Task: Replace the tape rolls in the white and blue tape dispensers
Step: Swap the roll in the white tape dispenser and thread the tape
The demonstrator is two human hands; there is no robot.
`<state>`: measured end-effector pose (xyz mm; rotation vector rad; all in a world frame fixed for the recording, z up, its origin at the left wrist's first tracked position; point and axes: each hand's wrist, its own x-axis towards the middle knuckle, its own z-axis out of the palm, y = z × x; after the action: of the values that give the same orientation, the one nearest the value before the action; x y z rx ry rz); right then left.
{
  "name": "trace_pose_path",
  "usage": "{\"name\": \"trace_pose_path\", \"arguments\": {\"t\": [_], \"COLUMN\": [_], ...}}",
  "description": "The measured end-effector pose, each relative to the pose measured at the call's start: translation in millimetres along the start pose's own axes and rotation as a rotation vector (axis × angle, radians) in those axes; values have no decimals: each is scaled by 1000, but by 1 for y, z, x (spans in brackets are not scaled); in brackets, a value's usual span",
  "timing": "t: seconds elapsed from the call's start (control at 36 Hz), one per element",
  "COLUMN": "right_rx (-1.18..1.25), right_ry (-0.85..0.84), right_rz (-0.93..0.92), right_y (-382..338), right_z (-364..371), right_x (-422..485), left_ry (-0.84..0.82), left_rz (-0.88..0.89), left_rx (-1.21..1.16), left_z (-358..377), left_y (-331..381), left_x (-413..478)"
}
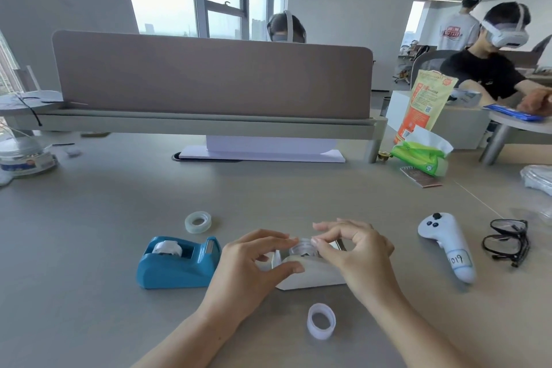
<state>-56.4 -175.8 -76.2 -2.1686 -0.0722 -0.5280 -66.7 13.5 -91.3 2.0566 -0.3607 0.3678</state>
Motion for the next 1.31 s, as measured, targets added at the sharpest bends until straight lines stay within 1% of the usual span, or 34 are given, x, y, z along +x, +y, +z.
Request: {"name": "trace_pose_path", "arguments": {"t": [0.08, 0.31, 0.5, 0.67, 0.78, 0.92, 1.19, 1.31], "right_rx": [-84, -135, -60, 40, 92, 87, 29, -44], "right_ry": [61, 110, 112, 79, 103, 94, 102, 154], "right_rz": [-67, -88, -26, 118, 180, 214, 138, 40], "right_y": [2, -1, -8, 0, 4, 11, 11, 10], "right_z": [5, 6, -10, -18, -25, -32, -35, -36], "right_x": [-3, -5, -1, -6, -3, -3, -4, -5], "left_ry": [-3, -16, -44, -21, -8, 0, -18, -16], "left_rz": [10, 30, 62, 54, 51, 39, 39, 38], "left_rx": [1, -11, 11, 9, -12, -15, -19, -24], "left_z": [0, 1, 9, 7, 8, 8, 8, 8], "left_y": [0, -2, -1, -1, -1, 0, 3, 2], "left_x": [0, 1, 2, 1, 1, 1, 2, 2]}}
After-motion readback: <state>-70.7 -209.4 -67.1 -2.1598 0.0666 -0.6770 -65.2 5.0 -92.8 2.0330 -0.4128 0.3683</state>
